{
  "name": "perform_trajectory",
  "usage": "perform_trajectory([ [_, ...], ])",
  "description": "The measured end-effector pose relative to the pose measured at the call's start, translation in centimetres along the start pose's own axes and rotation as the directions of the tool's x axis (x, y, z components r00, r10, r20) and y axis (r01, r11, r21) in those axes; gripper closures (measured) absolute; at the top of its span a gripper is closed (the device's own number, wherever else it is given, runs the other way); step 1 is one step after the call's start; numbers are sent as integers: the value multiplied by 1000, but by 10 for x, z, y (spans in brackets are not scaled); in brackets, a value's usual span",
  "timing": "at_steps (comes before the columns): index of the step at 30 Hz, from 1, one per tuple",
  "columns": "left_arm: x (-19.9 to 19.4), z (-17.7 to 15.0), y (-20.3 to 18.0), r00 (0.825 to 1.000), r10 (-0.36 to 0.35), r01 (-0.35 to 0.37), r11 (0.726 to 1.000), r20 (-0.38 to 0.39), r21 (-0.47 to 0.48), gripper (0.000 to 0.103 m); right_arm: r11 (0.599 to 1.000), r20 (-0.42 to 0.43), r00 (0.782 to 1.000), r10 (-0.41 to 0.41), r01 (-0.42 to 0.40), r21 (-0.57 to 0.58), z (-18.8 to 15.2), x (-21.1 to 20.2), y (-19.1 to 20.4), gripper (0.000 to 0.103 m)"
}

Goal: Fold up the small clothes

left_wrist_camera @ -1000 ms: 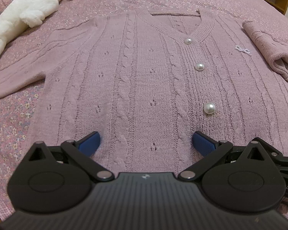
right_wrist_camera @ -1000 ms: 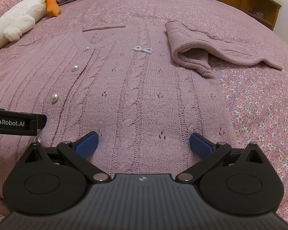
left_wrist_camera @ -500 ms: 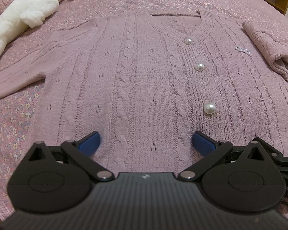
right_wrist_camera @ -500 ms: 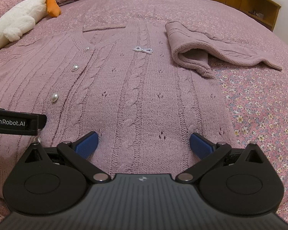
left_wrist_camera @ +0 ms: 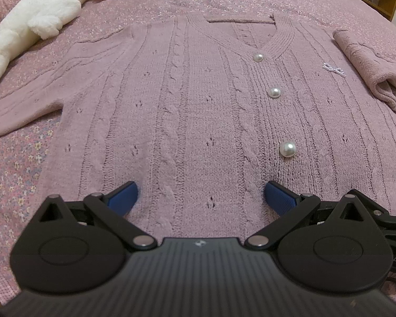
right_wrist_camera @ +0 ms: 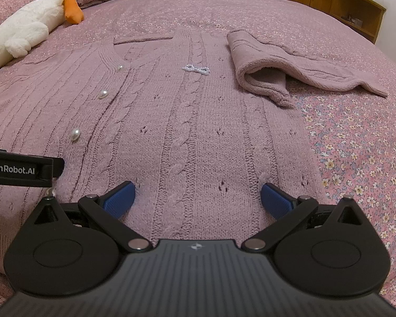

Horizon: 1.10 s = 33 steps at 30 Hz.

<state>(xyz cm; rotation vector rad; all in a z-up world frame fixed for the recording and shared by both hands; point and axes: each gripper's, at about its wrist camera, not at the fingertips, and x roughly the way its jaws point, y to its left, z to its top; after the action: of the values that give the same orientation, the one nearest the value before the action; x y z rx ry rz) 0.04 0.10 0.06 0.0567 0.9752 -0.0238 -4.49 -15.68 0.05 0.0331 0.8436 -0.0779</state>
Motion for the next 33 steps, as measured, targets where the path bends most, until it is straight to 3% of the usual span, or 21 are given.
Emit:
perform_trajectory([
  [33, 1, 2, 1, 1000, -7, 7, 1000, 11, 5, 0, 1000, -21, 1000, -4, 4, 2, 5, 7, 0, 0],
])
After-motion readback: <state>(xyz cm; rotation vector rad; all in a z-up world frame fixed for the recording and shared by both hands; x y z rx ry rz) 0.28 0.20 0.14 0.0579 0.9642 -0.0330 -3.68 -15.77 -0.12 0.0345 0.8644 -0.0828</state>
